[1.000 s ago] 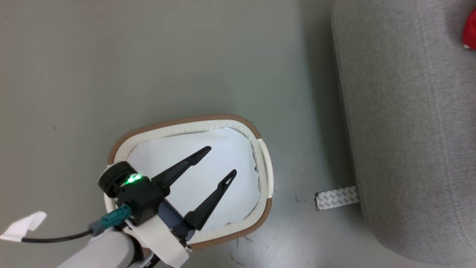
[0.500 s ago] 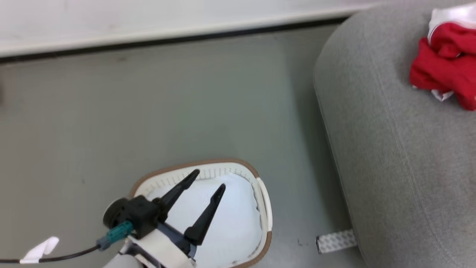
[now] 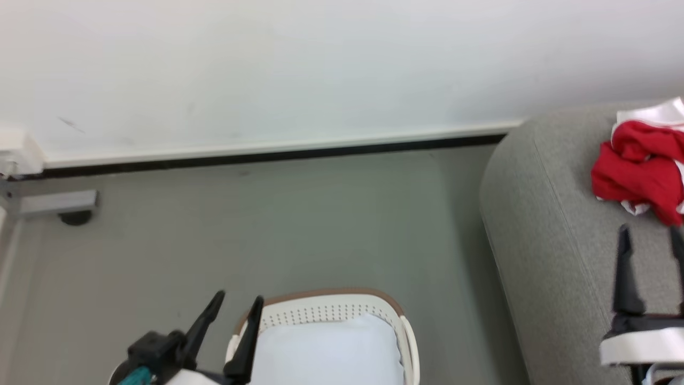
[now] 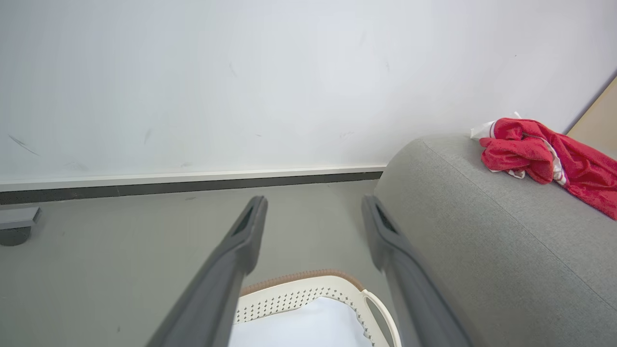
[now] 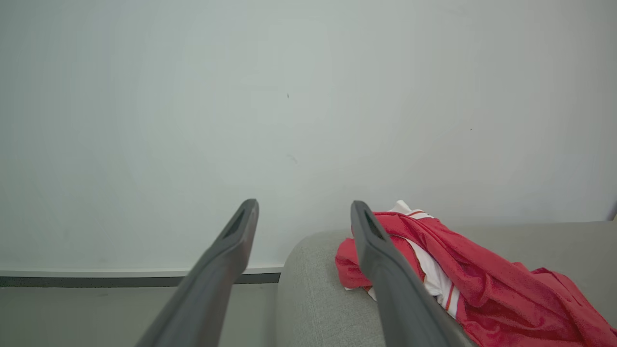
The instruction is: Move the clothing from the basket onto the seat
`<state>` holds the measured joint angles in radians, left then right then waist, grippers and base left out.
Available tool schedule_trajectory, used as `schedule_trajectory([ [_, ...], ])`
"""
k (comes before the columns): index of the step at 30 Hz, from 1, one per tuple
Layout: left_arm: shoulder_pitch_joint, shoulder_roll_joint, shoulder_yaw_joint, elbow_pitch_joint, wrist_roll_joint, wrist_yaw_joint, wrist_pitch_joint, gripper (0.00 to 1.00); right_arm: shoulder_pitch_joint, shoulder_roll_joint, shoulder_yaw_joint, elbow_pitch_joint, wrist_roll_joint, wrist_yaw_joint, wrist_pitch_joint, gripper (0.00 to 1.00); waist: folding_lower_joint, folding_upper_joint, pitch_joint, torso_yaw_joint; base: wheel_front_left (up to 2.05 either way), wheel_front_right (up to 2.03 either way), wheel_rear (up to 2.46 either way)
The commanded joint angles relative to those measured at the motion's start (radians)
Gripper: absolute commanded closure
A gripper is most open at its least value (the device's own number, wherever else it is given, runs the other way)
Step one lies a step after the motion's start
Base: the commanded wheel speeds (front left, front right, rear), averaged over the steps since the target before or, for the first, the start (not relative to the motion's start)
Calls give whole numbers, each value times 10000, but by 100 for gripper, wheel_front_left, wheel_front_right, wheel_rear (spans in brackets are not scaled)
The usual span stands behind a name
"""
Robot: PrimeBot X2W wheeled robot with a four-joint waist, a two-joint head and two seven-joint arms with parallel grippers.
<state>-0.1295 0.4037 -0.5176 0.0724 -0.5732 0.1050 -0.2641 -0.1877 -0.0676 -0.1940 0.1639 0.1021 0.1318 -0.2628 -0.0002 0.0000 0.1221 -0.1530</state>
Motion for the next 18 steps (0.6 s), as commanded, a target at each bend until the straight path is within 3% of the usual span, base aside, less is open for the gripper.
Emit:
schedule_trajectory([
  [1, 440, -185, 366, 129, 202, -62, -1, 0, 401, 17, 265, -69, -99, -23, -14, 0, 2, 0, -607, 397, 0, 0, 0],
  [13, 2504, -1489, 3317, 475, 1649, -752, -3, 0, 1921, 164, 1569, 223, 310, -23, -13, 0, 2, 0, -1599, 787, 0, 0, 0],
  [18, 3038, -2036, 4300, 679, 2158, -1319, -3, 0, 2209, 158, 1824, 590, 578, -23, -14, 0, 2, 0, -1777, 936, 0, 0, 0],
])
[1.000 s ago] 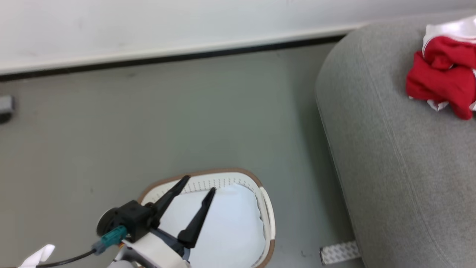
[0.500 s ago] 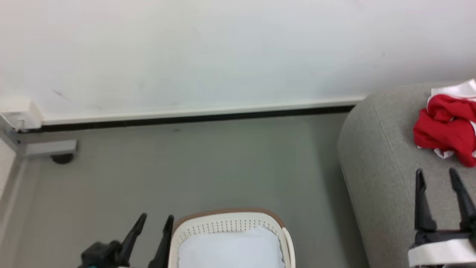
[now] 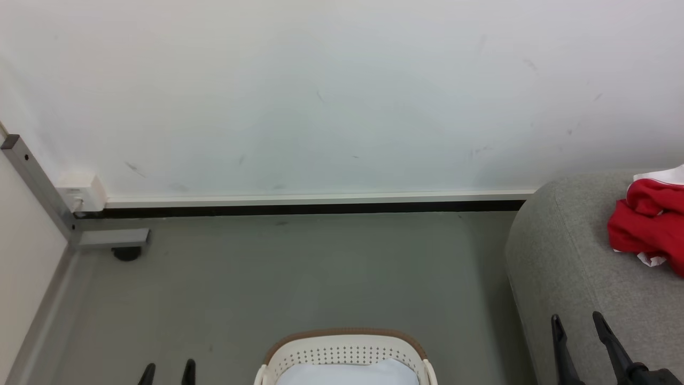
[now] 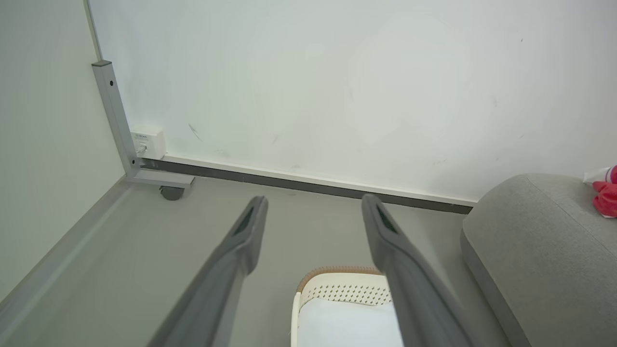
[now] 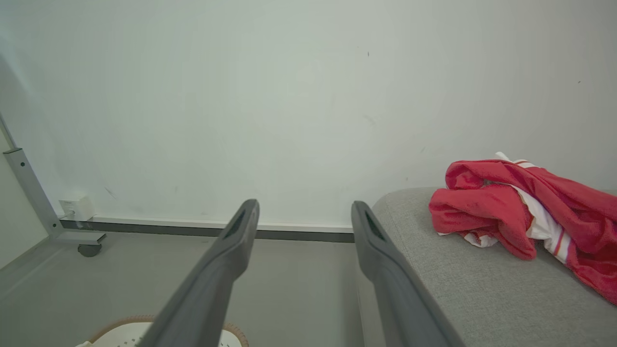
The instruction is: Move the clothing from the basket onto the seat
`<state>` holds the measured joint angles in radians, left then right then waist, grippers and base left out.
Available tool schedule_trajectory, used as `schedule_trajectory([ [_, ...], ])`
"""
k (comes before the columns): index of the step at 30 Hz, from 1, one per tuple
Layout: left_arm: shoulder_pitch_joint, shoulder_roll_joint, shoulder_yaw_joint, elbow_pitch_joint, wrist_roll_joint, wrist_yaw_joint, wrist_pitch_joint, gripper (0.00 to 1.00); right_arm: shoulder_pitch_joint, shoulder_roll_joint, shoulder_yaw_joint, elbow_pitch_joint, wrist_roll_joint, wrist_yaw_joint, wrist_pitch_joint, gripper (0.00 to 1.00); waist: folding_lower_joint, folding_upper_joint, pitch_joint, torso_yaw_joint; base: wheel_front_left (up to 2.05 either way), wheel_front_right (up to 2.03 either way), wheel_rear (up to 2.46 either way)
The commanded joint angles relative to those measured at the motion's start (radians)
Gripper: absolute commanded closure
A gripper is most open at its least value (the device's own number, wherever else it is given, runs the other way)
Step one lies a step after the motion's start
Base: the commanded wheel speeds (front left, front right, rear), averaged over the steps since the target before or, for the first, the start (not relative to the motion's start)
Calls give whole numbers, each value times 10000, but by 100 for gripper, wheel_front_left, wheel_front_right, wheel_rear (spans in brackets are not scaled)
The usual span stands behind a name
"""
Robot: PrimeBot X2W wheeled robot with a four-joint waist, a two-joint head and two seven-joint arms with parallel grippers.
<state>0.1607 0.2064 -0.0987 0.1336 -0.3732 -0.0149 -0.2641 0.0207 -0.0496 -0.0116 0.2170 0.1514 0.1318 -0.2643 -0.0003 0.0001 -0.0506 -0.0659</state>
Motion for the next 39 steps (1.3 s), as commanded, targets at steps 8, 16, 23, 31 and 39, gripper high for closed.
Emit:
schedule_trajectory([
  [8, 244, -691, 900, 479, 952, -842, -3, 0, 153, -20, 149, 813, 303, -23, 3, 0, 3, -1, -208, 281, 0, 0, 0],
  [16, 88, -1028, 1219, 692, 1294, -1086, -4, 0, -97, -21, 323, 1322, 365, -23, 3, 0, 3, -1, -212, 303, 0, 0, 0],
  [23, 1, -1131, 1337, 743, 1440, -1148, -4, 0, -183, -20, 494, 1395, 383, -23, 3, 0, 3, -1, -77, 250, 0, 0, 0],
  [31, -73, -1094, 1253, 747, 1335, -1146, -4, 0, -211, -20, 606, 1431, 471, -23, 3, 0, 3, -1, 60, 217, 0, 0, 0],
  [39, -108, -1053, 1177, 729, 1178, -1149, -4, 0, -247, -20, 648, 1447, 518, -23, 3, 0, 3, -1, 85, 239, 0, 0, 0],
])
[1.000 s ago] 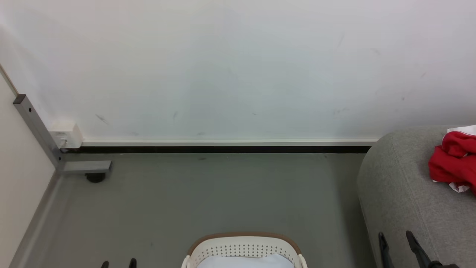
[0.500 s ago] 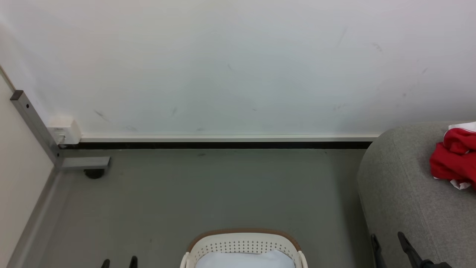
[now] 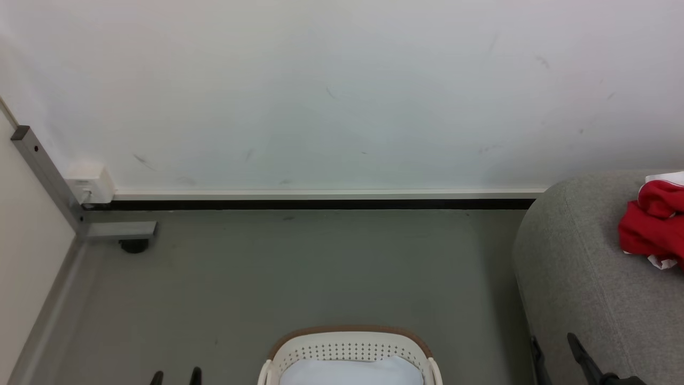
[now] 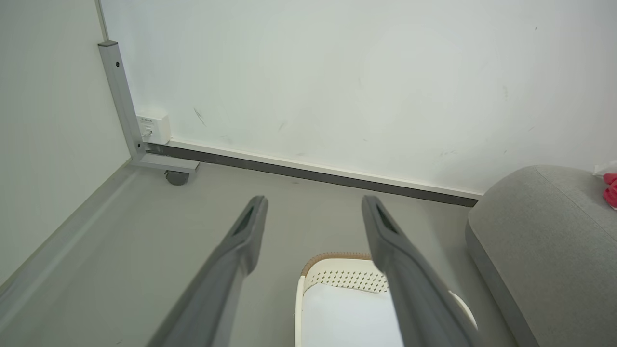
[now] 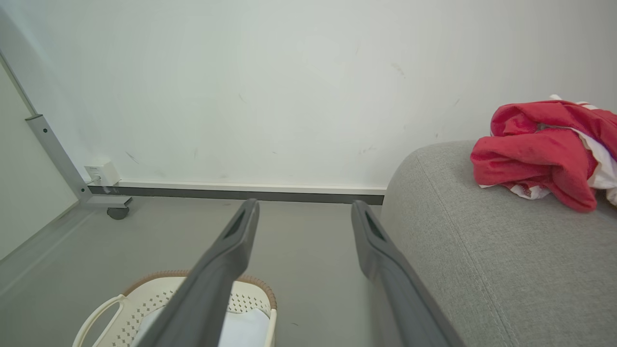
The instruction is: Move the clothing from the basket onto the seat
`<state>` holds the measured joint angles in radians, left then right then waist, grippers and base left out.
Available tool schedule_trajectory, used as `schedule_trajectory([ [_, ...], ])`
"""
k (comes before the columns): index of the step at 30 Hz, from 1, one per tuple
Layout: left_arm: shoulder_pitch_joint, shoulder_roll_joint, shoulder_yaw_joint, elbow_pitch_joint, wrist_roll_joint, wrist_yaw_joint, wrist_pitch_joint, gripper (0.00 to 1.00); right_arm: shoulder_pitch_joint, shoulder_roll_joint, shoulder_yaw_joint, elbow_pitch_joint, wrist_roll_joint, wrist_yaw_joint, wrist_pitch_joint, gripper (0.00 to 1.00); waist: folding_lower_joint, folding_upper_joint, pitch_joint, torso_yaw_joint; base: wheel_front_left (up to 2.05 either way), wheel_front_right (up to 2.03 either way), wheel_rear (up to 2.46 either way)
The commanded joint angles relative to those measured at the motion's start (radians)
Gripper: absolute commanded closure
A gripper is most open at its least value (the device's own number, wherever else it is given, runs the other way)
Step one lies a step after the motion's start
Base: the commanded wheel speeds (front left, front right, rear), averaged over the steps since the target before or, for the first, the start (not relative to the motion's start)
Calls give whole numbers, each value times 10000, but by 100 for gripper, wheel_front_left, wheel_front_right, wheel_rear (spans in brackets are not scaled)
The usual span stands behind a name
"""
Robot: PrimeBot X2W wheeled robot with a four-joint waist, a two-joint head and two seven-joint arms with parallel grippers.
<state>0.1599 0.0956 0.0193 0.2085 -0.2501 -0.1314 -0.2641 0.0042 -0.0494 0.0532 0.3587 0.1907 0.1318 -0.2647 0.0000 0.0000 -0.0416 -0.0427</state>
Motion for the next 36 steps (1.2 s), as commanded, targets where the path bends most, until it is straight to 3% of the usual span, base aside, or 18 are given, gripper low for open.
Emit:
schedule_trajectory([
  [1, -5, -1, -10, -4, -23, 0, 0, 100, -2, 0, 1, 2, 20, 0, 0, 100, 0, 0, -2, 5, 0, 0, 0],
  [6, 107, -156, -60, 368, -150, -2, 37, 100, 200, 51, -1, 321, 135, 2, 43, 100, 0, 0, 2, 9, 0, 0, 0],
  [36, -948, -258, 319, 353, -5089, 2, 1411, 100, -328, 17, -618, -243, 5289, -4, 1411, 100, 0, 0, 109, 110, 0, 0, 0],
])
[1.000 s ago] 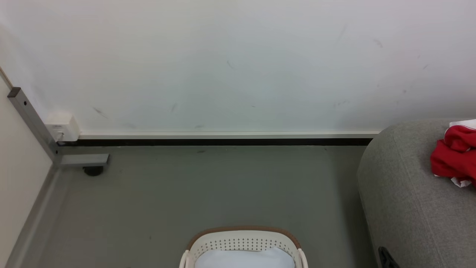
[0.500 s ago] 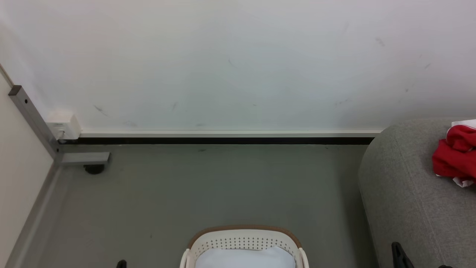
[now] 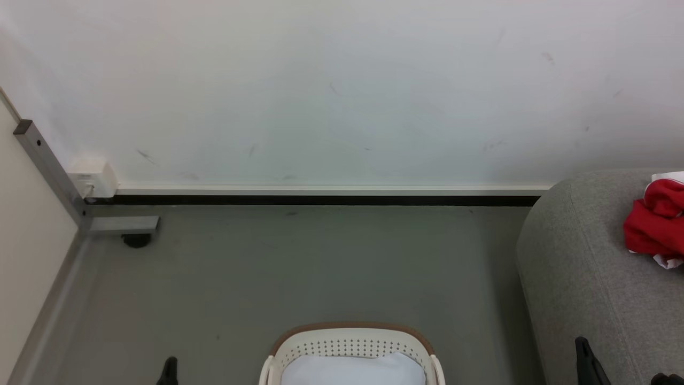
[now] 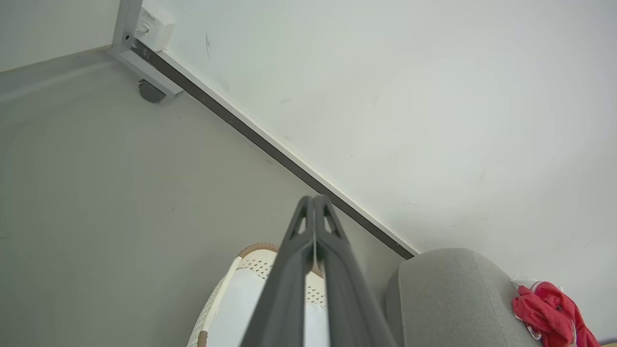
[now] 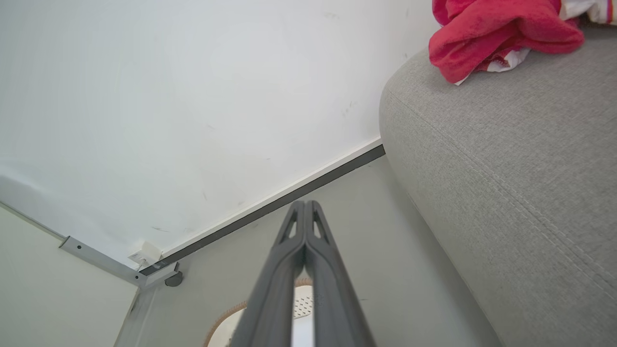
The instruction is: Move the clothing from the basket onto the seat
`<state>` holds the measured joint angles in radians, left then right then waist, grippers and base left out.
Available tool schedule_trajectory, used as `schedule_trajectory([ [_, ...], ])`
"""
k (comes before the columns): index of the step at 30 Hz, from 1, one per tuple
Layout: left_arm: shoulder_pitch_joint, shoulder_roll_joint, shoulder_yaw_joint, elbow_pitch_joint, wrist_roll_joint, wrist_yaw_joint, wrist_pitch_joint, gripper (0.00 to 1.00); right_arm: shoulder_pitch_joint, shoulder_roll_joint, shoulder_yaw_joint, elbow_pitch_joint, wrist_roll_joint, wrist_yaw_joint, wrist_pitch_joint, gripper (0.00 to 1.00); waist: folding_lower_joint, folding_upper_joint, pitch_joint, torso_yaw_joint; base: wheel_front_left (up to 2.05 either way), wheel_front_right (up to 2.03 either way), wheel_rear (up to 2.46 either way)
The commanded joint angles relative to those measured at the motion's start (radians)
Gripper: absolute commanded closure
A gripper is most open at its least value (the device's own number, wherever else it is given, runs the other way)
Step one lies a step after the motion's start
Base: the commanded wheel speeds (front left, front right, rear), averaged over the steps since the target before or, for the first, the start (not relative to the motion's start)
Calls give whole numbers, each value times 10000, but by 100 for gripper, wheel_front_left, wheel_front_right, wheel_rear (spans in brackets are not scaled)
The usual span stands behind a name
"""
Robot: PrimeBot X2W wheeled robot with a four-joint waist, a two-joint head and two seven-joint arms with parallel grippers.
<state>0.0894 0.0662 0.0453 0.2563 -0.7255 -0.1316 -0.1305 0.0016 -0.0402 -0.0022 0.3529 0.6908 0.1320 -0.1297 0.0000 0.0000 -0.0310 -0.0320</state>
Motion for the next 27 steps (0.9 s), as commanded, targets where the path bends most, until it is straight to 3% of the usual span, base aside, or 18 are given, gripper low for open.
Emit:
schedule_trajectory([
  [1, -272, 33, 68, -125, -467, 5, 110, 100, -318, -76, -82, -202, 435, -6, 97, 100, 0, 0, 6, 6, 0, 0, 0],
  [27, -913, -31, 305, -133, -3476, 8, 950, 100, -623, -101, -462, -537, 3571, -10, 939, 100, 0, 0, 95, 90, 0, 0, 0],
])
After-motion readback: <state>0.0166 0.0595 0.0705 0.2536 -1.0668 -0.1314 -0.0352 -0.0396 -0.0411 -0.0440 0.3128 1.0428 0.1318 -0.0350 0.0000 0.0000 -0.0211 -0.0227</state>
